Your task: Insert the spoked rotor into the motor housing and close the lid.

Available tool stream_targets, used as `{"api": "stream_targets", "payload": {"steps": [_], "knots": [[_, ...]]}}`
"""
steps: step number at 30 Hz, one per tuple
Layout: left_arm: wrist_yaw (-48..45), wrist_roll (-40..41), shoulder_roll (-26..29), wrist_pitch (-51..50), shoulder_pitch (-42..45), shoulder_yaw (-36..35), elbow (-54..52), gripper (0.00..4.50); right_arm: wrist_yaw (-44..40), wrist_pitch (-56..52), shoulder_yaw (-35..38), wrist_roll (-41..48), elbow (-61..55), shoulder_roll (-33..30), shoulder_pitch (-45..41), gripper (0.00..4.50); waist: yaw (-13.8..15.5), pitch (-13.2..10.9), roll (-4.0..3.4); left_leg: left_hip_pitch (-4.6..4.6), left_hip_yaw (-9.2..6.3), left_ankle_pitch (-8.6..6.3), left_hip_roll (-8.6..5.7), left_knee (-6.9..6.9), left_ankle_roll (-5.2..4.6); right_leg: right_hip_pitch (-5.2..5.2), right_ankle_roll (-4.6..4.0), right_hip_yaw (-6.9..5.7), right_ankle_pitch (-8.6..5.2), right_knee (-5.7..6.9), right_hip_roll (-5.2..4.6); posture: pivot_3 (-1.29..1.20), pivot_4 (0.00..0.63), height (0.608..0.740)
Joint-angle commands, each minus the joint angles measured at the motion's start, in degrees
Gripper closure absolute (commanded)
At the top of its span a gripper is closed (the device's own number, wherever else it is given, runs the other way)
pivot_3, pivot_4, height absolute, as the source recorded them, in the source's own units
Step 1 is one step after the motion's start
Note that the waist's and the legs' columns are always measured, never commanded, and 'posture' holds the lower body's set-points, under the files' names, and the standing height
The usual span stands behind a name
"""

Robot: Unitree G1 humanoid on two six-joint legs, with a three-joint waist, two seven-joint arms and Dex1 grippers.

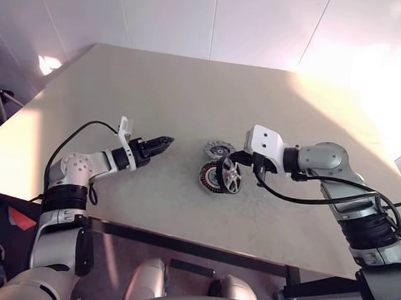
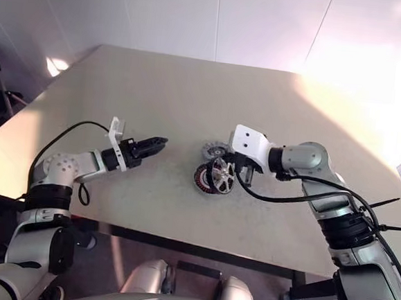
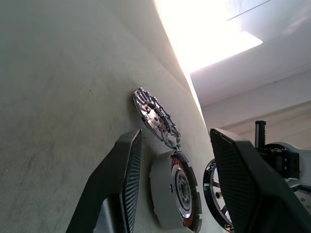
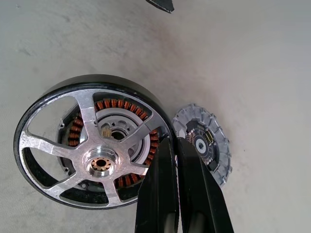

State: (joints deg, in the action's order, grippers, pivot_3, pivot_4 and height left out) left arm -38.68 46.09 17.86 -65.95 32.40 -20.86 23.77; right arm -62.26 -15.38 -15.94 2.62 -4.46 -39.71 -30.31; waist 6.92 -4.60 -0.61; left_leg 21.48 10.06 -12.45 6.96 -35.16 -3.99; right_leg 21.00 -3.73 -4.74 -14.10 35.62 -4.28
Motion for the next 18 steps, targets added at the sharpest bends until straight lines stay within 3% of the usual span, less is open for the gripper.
{"api": "stream_targets", "payload": {"steps": [1, 18], "knots": [[0.2, 1.3, -0.2, 0.7, -0.1, -1.1, -2.0, 2.13, -0.9, 2.1, -1.0, -0.9, 1.2, 0.8, -2.4, 4.48, 0.0, 0.0, 0.00, 0.01, 0.00, 0.00, 0.00, 0.00, 0.00, 0.00, 0.00, 0.00, 0.00, 0.00, 0.00, 0.00, 0.000, 0.740], [3.1, 3.5, -1.1, 0.9, -4.4, -2.9, -5.7, 2.13, -2.2, 9.2, -2.6, -5.3, 11.4, 1.7, -7.1, 4.48, 0.0, 0.0, 0.01, 0.01, 0.00, 0.00, 0.00, -0.04, -0.01, -0.01, 0.00, 0.00, 0.00, 0.01, 0.00, 0.00, 0.000, 0.740]]}}
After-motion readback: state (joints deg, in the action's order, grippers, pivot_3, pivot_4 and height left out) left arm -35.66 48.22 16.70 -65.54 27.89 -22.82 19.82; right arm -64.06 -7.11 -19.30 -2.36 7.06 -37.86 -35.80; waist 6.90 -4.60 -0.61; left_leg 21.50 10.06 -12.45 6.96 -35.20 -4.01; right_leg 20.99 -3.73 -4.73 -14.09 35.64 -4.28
